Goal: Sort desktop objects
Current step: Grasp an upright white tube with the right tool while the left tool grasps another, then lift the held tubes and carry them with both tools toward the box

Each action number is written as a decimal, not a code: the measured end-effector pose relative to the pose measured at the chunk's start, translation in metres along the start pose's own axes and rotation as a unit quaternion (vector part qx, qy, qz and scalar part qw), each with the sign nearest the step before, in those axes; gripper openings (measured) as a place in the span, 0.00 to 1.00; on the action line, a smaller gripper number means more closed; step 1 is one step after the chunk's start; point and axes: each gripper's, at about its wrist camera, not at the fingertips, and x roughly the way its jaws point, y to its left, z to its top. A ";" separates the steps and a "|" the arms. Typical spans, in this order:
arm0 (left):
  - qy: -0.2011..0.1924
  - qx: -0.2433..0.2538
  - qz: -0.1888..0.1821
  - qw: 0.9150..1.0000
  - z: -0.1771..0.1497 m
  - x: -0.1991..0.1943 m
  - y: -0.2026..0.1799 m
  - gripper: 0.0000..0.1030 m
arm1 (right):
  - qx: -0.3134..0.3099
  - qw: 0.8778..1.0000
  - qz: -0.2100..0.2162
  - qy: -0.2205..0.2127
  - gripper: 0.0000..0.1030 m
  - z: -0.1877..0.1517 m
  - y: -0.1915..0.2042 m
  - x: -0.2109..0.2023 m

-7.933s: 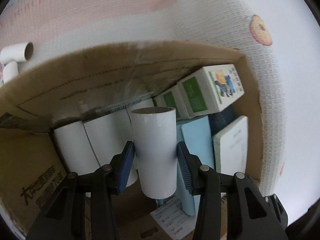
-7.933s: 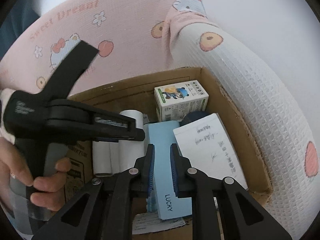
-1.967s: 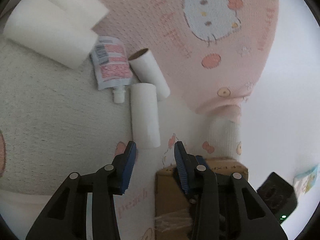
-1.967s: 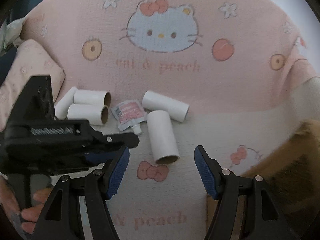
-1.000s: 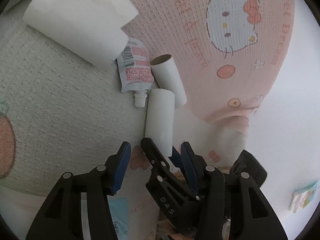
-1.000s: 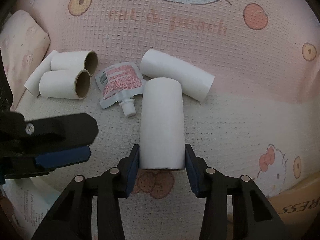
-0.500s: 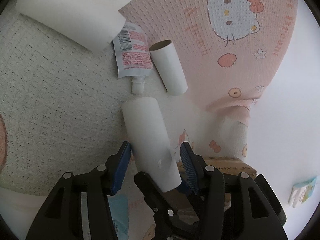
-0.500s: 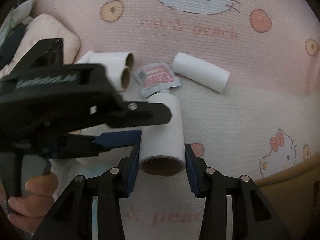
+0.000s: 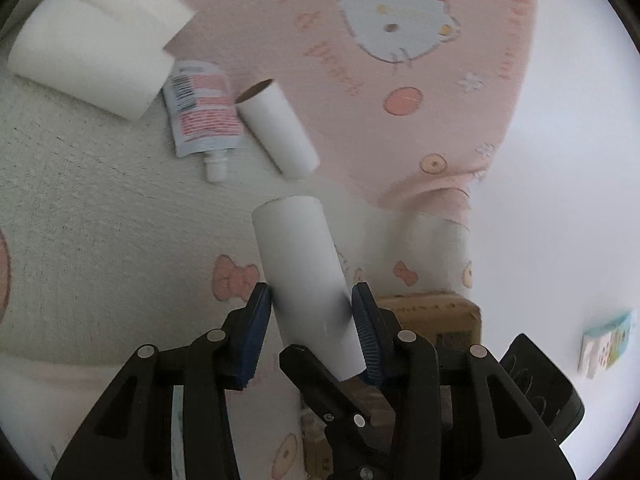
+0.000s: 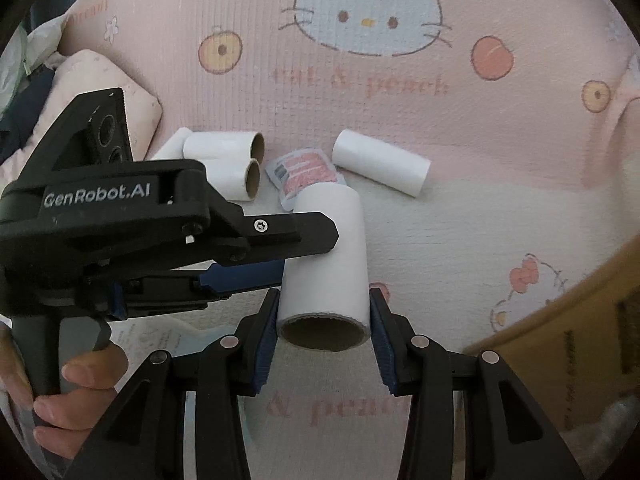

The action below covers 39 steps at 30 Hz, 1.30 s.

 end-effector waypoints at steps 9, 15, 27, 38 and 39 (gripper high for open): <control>-0.022 0.019 0.014 0.999 -0.033 -0.054 -0.009 0.44 | 0.003 1.000 0.014 -0.009 0.39 -0.011 0.029 -0.029; -0.037 0.035 0.032 0.998 -0.049 -0.077 -0.012 0.44 | 0.023 0.999 0.031 -0.027 0.39 -0.018 0.047 -0.045; -0.017 0.017 0.114 0.993 -0.059 -0.085 0.016 0.44 | 0.064 0.993 0.095 0.010 0.39 -0.043 0.064 -0.024; -0.018 -0.034 0.109 0.993 -0.047 -0.084 0.033 0.44 | 0.032 0.995 0.089 0.034 0.40 -0.057 0.082 -0.010; -0.014 -0.027 0.116 0.993 -0.047 -0.083 0.030 0.44 | 0.030 0.995 0.088 0.034 0.40 -0.059 0.081 -0.009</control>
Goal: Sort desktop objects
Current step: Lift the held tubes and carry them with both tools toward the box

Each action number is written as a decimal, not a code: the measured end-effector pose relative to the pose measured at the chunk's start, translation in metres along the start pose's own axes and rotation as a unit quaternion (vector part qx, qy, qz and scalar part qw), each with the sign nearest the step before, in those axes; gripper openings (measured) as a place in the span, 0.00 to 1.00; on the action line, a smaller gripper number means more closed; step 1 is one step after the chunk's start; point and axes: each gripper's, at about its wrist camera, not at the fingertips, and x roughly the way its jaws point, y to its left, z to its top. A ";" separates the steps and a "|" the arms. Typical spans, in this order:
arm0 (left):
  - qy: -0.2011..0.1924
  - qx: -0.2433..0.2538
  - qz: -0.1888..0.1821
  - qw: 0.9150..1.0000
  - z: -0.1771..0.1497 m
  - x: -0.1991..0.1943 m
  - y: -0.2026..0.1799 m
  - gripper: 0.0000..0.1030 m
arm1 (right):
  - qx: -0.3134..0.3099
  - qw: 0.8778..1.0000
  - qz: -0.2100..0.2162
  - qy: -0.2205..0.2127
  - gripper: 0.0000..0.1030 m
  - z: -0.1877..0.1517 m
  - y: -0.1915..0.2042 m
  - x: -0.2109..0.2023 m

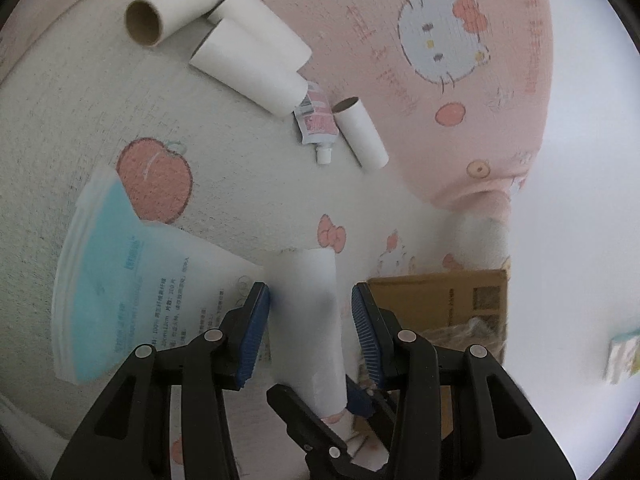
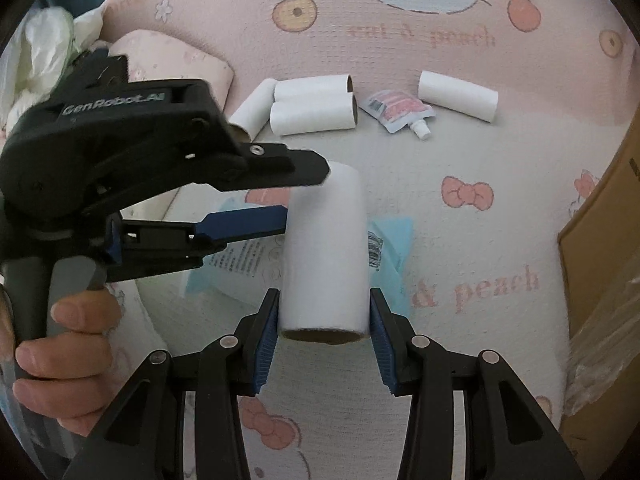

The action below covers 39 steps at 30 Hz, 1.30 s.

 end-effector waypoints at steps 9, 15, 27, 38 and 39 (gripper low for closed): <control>0.039 0.059 0.045 0.996 -0.007 0.013 -0.013 0.45 | 0.016 1.000 0.018 0.005 0.40 -0.009 -0.009 0.008; 0.039 0.047 0.033 0.998 -0.004 0.012 -0.008 0.45 | 0.023 0.999 0.022 0.006 0.40 -0.004 -0.009 0.007; 0.012 0.090 0.029 0.995 -0.010 0.005 -0.023 0.43 | 0.063 0.997 0.043 0.005 0.40 0.000 -0.014 0.010; -0.072 0.176 0.021 0.981 -0.047 -0.049 -0.085 0.43 | 0.066 0.994 0.072 -0.055 0.40 -0.003 -0.011 -0.046; -0.076 0.182 0.021 0.980 -0.049 -0.053 -0.091 0.43 | 0.063 0.993 0.074 -0.060 0.40 -0.003 -0.010 -0.051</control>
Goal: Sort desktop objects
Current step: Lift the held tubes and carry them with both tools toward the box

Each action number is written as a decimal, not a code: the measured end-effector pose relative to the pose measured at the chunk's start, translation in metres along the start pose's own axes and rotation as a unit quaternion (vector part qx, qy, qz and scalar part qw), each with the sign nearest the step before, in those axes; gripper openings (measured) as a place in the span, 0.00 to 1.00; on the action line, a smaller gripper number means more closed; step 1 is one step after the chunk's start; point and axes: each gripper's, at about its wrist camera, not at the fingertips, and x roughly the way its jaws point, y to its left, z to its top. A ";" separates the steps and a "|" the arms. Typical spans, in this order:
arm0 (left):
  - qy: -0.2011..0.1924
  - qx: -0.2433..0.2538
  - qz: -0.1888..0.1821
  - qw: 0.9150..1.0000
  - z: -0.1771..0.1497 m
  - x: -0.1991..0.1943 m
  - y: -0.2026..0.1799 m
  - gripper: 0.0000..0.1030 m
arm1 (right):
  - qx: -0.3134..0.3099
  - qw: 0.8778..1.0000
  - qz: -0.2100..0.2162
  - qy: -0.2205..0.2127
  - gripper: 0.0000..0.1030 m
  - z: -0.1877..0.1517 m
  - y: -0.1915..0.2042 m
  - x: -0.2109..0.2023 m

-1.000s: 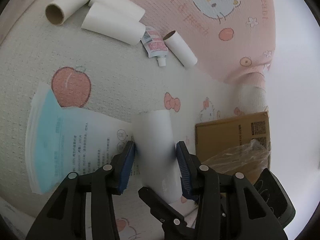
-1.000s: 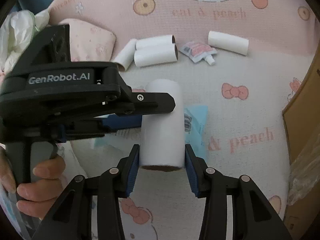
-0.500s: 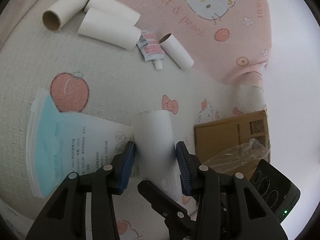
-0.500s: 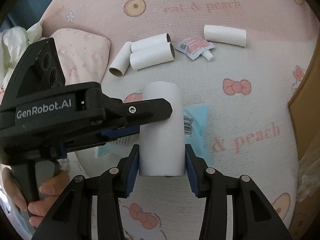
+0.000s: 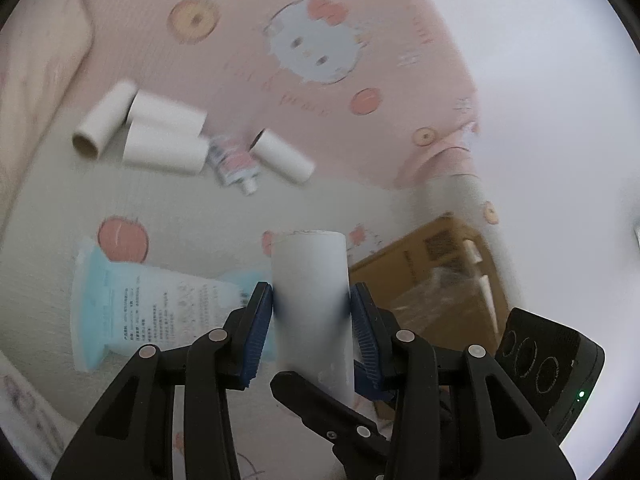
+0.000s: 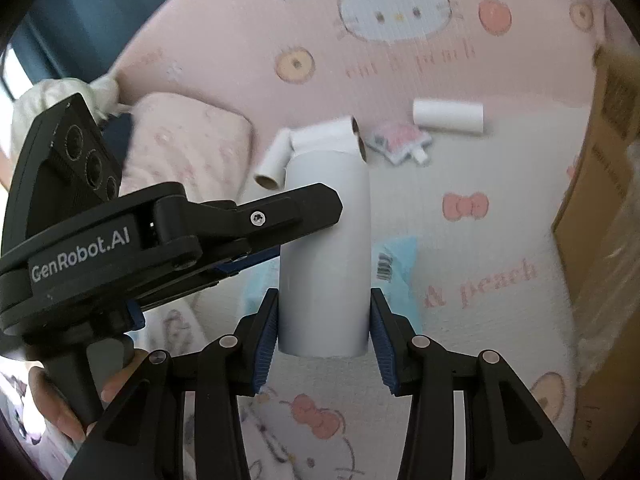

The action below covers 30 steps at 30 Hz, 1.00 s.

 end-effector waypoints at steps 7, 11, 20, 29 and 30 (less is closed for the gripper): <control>-0.031 0.059 -0.002 0.998 0.005 -0.030 -0.055 0.43 | 0.001 0.998 0.021 -0.056 0.40 0.007 0.008 -0.053; -0.031 0.068 -0.007 0.997 0.002 -0.034 -0.075 0.43 | -0.007 0.997 0.016 -0.071 0.40 0.009 0.009 -0.074; -0.024 0.111 -0.020 0.993 0.005 -0.029 -0.127 0.43 | -0.003 0.994 0.003 -0.109 0.40 0.010 -0.008 -0.120; -0.005 0.147 -0.038 0.988 0.005 -0.001 -0.180 0.43 | 0.008 0.990 -0.025 -0.141 0.40 0.015 -0.037 -0.156; 0.000 0.151 -0.035 0.988 0.004 0.004 -0.186 0.43 | 0.011 0.990 -0.028 -0.141 0.40 0.016 -0.041 -0.160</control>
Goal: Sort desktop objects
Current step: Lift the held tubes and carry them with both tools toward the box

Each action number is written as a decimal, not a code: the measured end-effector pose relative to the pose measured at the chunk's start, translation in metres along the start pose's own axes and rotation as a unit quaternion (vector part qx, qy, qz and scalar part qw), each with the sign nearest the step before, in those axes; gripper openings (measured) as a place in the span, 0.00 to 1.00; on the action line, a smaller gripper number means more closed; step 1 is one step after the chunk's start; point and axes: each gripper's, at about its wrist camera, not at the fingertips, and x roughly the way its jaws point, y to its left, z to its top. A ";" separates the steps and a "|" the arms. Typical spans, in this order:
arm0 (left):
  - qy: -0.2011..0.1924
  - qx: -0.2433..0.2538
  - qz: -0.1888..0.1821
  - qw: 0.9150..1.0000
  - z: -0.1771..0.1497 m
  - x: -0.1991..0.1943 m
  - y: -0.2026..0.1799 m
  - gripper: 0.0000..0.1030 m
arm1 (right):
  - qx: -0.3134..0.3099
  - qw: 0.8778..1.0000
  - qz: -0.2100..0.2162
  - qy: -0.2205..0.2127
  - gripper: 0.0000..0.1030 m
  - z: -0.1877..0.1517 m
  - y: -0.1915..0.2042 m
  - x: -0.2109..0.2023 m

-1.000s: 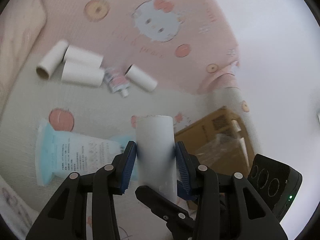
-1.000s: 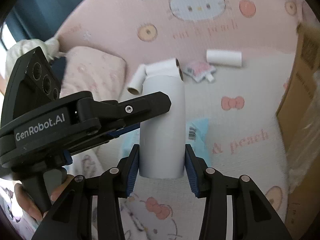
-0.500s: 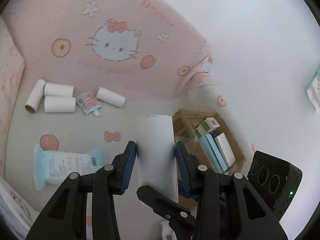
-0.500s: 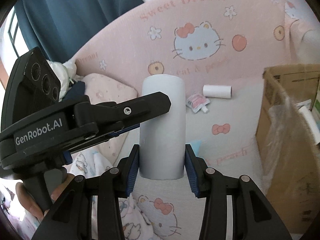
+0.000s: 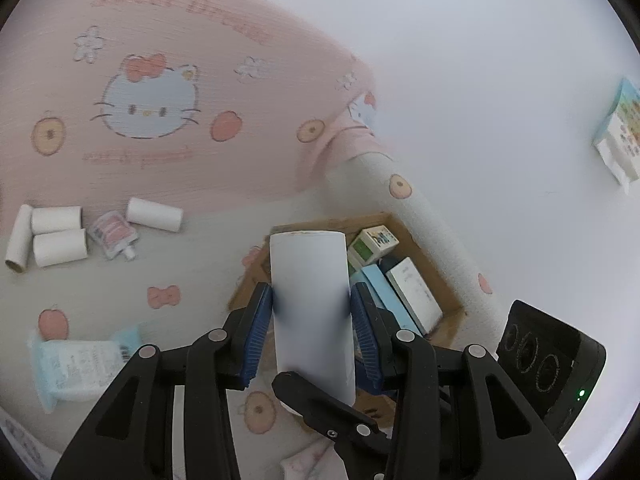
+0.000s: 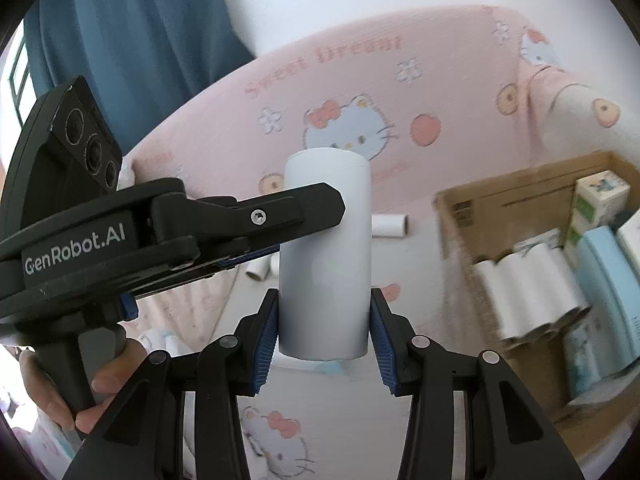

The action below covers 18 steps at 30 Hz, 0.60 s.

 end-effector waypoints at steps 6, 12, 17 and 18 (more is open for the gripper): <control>0.024 0.008 -0.020 0.999 0.007 0.031 -0.029 0.43 | 0.020 1.000 -0.013 0.011 0.40 0.010 -0.035 -0.012; 0.058 0.017 -0.040 0.997 0.027 0.062 -0.056 0.43 | 0.014 0.998 -0.050 0.019 0.40 0.033 -0.059 -0.025; 0.098 0.027 -0.038 0.994 0.047 0.094 -0.072 0.44 | 0.007 0.997 -0.066 0.044 0.40 0.054 -0.088 -0.029; 0.105 0.035 -0.034 0.993 0.051 0.102 -0.077 0.44 | 0.010 0.996 -0.068 0.050 0.40 0.057 -0.093 -0.029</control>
